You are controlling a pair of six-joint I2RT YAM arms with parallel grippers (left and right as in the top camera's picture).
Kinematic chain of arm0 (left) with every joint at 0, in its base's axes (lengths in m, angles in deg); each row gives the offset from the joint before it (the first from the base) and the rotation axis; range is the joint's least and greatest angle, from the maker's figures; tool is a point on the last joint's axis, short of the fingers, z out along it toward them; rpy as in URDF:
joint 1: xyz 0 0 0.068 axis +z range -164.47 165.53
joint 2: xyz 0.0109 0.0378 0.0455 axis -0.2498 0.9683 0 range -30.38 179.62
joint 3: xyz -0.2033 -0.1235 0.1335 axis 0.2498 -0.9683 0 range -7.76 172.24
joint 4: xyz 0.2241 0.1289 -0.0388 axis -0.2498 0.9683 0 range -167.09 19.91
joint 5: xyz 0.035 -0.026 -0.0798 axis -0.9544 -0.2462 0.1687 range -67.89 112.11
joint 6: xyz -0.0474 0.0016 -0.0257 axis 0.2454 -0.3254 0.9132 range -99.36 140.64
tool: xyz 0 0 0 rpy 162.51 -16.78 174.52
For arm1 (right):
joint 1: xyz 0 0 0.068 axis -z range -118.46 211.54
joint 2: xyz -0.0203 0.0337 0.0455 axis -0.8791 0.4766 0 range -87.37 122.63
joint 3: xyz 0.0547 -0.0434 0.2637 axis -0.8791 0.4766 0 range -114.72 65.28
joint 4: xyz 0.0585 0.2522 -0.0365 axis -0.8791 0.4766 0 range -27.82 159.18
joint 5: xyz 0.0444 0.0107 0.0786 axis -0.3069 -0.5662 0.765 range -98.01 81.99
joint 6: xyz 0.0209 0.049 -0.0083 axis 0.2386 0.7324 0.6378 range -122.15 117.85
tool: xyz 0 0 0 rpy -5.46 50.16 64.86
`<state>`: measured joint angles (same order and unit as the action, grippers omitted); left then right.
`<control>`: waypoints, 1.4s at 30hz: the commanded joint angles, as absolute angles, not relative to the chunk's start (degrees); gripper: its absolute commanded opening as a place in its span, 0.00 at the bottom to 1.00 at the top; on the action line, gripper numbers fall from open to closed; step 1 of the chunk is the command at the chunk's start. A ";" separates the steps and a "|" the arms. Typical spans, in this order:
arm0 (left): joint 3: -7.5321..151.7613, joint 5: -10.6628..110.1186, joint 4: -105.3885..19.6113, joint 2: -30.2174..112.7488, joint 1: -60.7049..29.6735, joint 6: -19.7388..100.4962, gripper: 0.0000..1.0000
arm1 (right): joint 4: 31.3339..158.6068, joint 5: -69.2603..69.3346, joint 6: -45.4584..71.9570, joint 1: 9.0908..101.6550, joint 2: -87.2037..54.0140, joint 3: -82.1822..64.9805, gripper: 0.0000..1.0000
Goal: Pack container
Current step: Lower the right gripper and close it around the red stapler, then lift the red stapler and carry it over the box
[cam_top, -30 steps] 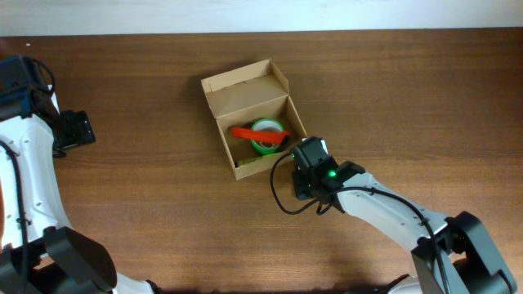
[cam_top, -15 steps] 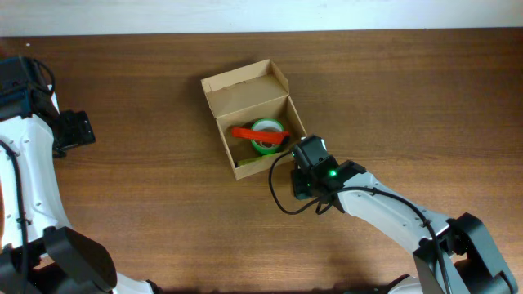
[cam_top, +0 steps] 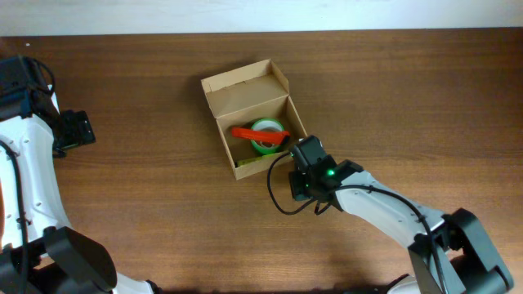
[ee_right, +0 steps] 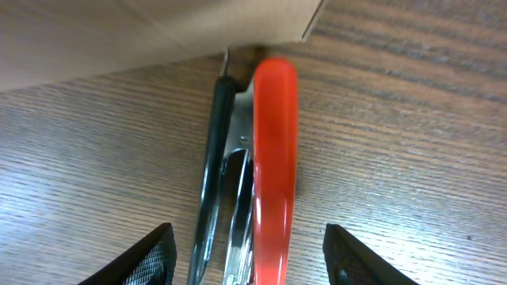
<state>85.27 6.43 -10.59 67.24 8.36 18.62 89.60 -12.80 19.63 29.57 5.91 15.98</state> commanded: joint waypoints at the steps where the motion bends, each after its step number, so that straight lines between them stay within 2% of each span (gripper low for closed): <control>1: 84.94 6.67 -10.70 66.37 8.56 17.77 1.00 | 89.58 -11.78 19.26 29.20 7.07 14.86 0.60; 7: 84.94 6.67 -10.70 66.37 8.56 17.77 1.00 | 89.65 -11.73 19.26 27.73 8.88 14.86 0.59; 11: 84.94 6.67 -10.68 66.37 8.56 17.77 1.00 | 90.94 -11.67 19.30 27.65 9.78 14.86 0.45; 17: 84.94 6.67 -10.70 66.37 8.56 17.77 1.00 | 93.93 -11.67 20.00 27.87 9.78 14.86 0.38; 22: 84.94 6.67 -10.70 66.35 8.56 17.77 1.00 | 93.93 -11.65 20.83 27.87 9.75 14.84 0.17; 27: 84.94 6.67 -10.68 66.37 8.56 17.77 1.00 | 93.65 -11.67 20.83 27.87 9.73 14.82 0.06; 37: 84.94 6.67 -10.68 66.37 8.56 17.77 1.00 | 95.11 -15.60 20.77 28.19 3.66 13.66 0.04; 42: 84.94 6.67 -10.70 66.37 8.56 17.77 1.00 | 98.33 -15.60 20.55 31.28 -0.83 11.67 0.04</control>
<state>85.27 6.43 -10.59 67.24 8.36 18.64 97.95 -13.68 20.33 29.40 2.69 14.03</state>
